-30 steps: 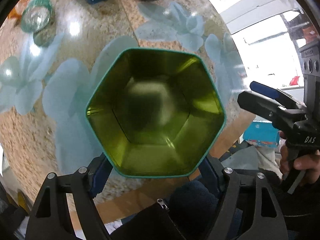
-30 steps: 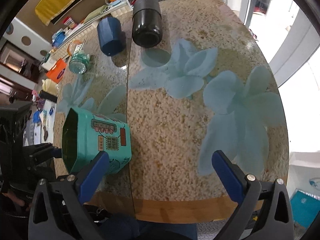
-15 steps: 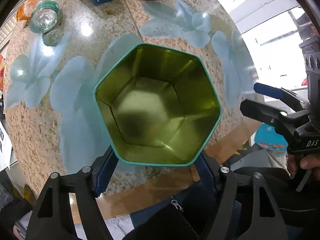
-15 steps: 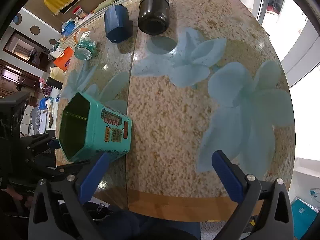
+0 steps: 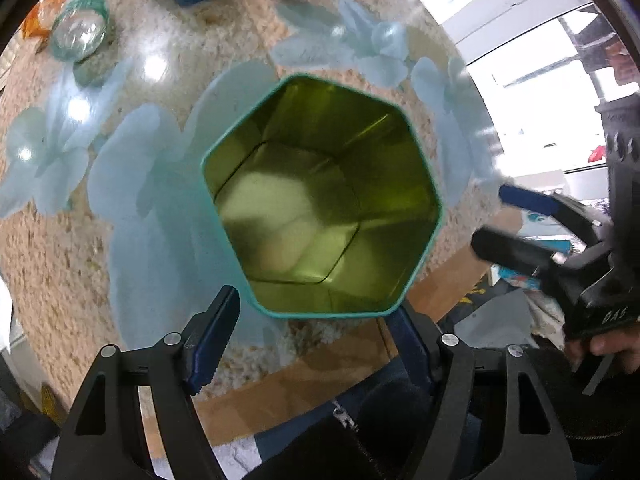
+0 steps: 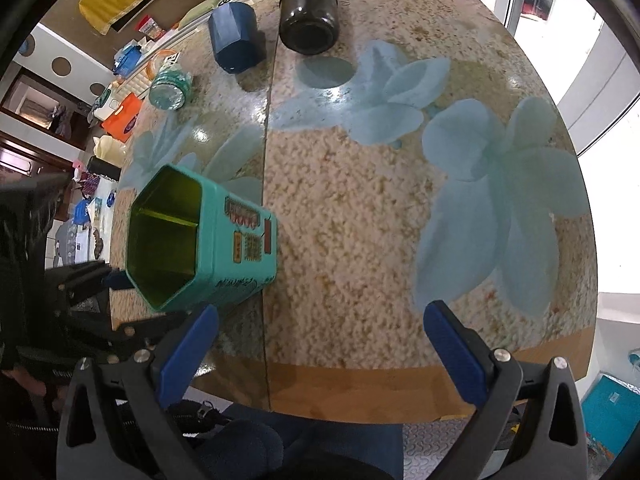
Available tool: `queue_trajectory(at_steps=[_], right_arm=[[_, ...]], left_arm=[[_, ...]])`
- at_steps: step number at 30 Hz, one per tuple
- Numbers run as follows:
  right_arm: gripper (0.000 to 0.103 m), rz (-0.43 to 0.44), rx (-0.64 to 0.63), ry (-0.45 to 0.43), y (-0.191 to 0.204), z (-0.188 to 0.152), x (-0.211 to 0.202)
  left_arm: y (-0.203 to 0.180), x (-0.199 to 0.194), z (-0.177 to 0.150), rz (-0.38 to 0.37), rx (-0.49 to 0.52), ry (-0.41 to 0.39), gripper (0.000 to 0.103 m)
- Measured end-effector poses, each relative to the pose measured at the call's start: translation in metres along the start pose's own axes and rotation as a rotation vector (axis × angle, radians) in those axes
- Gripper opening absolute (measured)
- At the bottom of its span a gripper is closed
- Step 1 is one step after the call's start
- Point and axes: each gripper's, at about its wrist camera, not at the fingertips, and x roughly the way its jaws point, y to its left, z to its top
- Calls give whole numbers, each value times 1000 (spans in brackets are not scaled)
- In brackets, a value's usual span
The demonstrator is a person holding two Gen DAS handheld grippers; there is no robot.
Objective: Flip cup upright
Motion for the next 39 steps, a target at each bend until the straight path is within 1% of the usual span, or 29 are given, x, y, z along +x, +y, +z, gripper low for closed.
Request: queue_trajectory(at_steps=[5,9,12,14,15,17,19,21,23,26,28,31,34,36,39], right_arm=[[103,-5,35,4,-4,-2,1],[103,-12,48,0,-7,-5,-1],[103,11,54,0,-9,-7,-2],[103,32,37,-3,-8,-6,-1],[103,56,9,-17,-7,-4,-2],[103,75,-62,-44,-2,-3,-1],[103,78,-169,-70,7,-2,0],[103,94,-237,-82,13,-1,4],[103,116,-291,-112,19,0,8],[103,131,-395,-189,32,3,16],[103,129,-494,-243,41,3,24],[103,143,-625,-289,51,4,35],[103,175,-681,-316,54,5,41],[103,205,-701,-340,54,5,43],[103,224,-741,-364,56,3,47]], left_arm=[[-13,-1,10,70,118,-48,77],[-11,0,13,47,117,-51,77],[-7,1,12,42,121,-41,77],[-7,7,11,29,102,-23,78],[-5,7,10,25,87,-12,78],[0,4,2,-2,73,-13,78],[5,-1,-7,-1,61,-21,78],[9,-4,-17,3,45,-27,78],[15,-4,-25,-2,20,-30,78],[26,-6,-35,4,-29,-48,78],[35,-10,-42,9,-62,-59,78],[43,-17,-51,23,-87,-77,78],[48,-26,-62,47,-91,-107,78],[52,-30,-69,52,-105,-123,78],[57,-35,-77,53,-120,-135,78]])
